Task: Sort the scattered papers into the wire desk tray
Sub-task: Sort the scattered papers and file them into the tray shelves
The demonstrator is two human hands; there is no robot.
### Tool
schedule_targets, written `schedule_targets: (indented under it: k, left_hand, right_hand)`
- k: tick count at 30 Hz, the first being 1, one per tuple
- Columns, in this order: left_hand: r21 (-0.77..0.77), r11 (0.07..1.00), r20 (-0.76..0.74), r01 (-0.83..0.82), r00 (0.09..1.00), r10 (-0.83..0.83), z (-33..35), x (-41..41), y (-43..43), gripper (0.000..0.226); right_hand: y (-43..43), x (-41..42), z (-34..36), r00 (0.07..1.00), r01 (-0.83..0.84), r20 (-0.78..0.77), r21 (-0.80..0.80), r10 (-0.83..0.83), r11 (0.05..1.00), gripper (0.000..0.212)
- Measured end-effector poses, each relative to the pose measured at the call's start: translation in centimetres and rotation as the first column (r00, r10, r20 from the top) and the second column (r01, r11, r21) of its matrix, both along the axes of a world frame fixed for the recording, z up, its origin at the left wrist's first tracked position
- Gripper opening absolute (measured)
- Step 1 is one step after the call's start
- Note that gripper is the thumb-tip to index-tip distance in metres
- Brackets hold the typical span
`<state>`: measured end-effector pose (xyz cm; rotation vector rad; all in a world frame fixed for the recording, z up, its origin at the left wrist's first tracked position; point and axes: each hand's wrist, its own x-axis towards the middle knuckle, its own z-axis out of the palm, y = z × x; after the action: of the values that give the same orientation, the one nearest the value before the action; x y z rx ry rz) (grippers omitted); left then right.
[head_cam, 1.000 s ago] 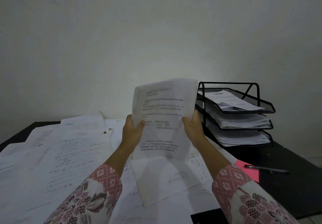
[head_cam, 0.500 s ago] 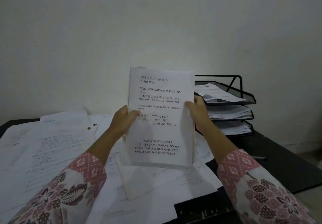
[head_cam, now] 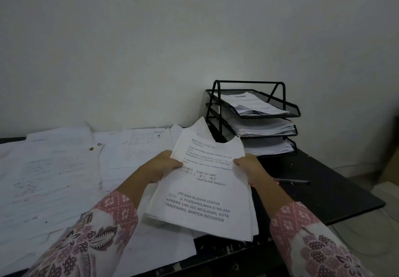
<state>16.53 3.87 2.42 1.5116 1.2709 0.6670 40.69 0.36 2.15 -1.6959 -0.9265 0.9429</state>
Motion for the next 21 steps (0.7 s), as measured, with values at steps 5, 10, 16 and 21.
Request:
schedule_targets:
  k: [5, 10, 16, 21]
  left_hand:
    - [-0.026, 0.993, 0.156, 0.115, 0.982, -0.110, 0.1, 2.7, -0.7, 0.023]
    - [-0.051, 0.977, 0.192, 0.206, 0.962, -0.193, 0.2, 5.0, -0.8, 0.019]
    - [-0.136, 0.933, 0.239, 0.333, 0.925, -0.295, -0.3, 6.5, -0.9, 0.019]
    - [-0.161, 0.918, 0.214, 0.363, 0.921, -0.327, -1.3, 8.3, -0.7, 0.024]
  right_hand:
    - [-0.2, 3.2, 0.0, 0.996, 0.082, -0.029, -0.043, -0.083, 0.996, 0.038]
    - [-0.4, 6.4, 0.5, 0.984, 0.166, -0.054, -0.066, -0.170, 0.984, 0.042]
    - [-0.7, 9.7, 1.3, 0.959, 0.259, -0.100, -0.060, -0.264, 0.964, 0.046]
    - [-0.8, 11.7, 0.8, 0.952, 0.297, -0.071, -0.042, -0.299, 0.954, 0.047]
